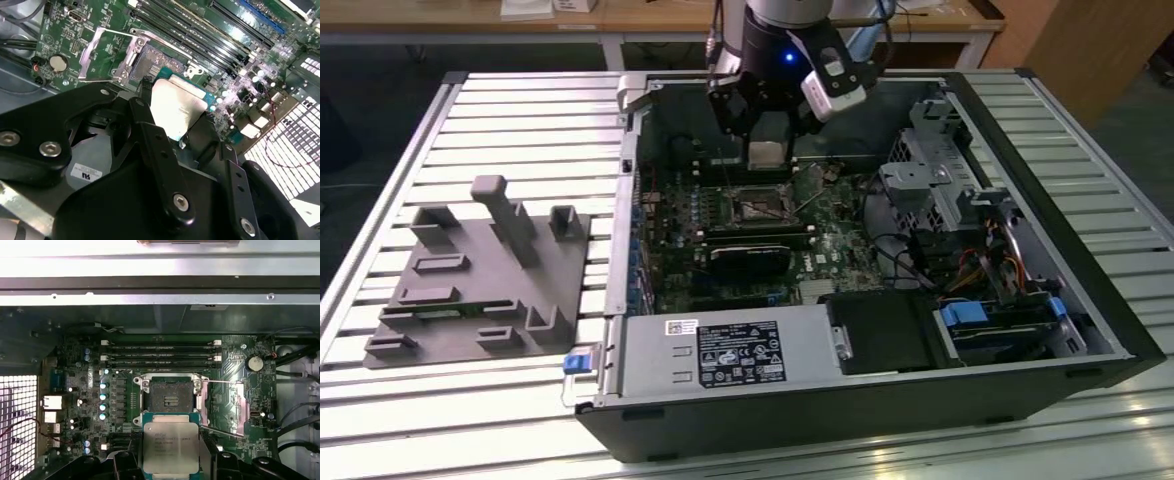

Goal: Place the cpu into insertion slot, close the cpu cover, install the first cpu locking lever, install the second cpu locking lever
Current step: 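Place the cpu into insertion slot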

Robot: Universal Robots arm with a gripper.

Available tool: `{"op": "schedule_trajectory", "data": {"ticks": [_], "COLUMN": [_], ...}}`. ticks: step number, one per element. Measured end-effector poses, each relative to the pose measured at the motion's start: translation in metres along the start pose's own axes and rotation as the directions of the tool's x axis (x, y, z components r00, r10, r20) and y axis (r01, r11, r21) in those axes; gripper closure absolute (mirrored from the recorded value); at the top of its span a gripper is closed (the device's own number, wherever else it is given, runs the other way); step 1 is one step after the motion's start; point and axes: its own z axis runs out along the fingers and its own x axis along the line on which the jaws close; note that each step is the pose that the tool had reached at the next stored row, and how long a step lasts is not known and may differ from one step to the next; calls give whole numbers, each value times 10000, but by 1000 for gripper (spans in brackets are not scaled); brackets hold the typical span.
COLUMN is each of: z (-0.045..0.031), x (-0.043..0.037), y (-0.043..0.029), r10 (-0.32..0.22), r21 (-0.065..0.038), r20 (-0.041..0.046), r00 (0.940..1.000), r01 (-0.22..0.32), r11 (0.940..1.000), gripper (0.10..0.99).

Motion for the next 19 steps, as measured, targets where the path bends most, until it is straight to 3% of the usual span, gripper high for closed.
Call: {"op": "schedule_trajectory", "data": {"ticks": [12,19], "z": [151,218], "x": [-19,-20], "y": [2,-3], "r10": [0,-26], "r21": [143,138], "r20": [4,196], "r00": [10000,9998], "r01": [0,23], "r11": [9999,9999], "gripper": [549,549]}}
